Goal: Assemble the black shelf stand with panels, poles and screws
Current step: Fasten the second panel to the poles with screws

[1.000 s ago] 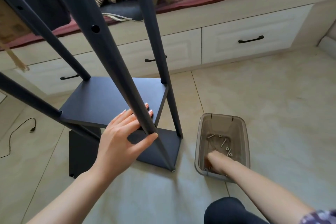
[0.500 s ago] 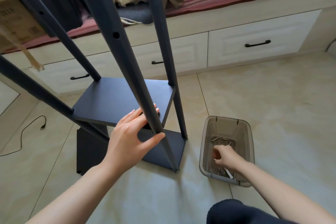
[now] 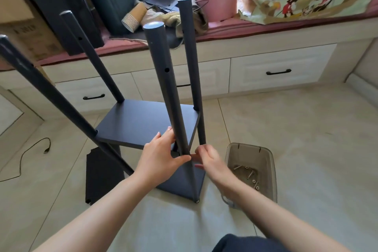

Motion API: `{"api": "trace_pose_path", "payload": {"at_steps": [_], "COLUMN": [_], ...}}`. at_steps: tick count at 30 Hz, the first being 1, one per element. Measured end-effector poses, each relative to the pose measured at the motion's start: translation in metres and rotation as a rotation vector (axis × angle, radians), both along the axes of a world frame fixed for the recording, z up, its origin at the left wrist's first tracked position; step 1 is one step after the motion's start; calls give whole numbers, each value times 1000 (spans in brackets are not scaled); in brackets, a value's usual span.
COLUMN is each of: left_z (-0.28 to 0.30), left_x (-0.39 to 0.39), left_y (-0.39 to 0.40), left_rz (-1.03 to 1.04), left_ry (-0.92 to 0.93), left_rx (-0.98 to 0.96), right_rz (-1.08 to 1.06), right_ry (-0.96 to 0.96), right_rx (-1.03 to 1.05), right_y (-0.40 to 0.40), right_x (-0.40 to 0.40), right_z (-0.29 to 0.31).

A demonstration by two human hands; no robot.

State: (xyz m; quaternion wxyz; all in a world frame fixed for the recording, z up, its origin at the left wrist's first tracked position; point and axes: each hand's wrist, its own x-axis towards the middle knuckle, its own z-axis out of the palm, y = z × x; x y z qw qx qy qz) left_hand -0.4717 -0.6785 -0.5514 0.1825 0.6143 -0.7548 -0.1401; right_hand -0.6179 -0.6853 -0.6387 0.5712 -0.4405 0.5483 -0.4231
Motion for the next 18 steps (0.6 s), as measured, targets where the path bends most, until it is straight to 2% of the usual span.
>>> {"api": "trace_pose_path", "payload": {"at_steps": [7, 11, 15, 18], "left_z": [9, 28, 56, 70], "left_x": [1, 21, 56, 92], "left_y": [-3, -6, -16, -17], "left_rz": [45, 92, 154, 201], "left_ry": [34, 150, 343, 461], "left_rx": [89, 83, 98, 97], "right_rz": [5, 58, 177, 257], "right_ry": [39, 60, 20, 69], "right_rx": [-72, -184, -179, -203], "right_y": [-5, -12, -34, -46], "right_x": [27, 39, 64, 93], "right_z": [11, 39, 70, 90]}}
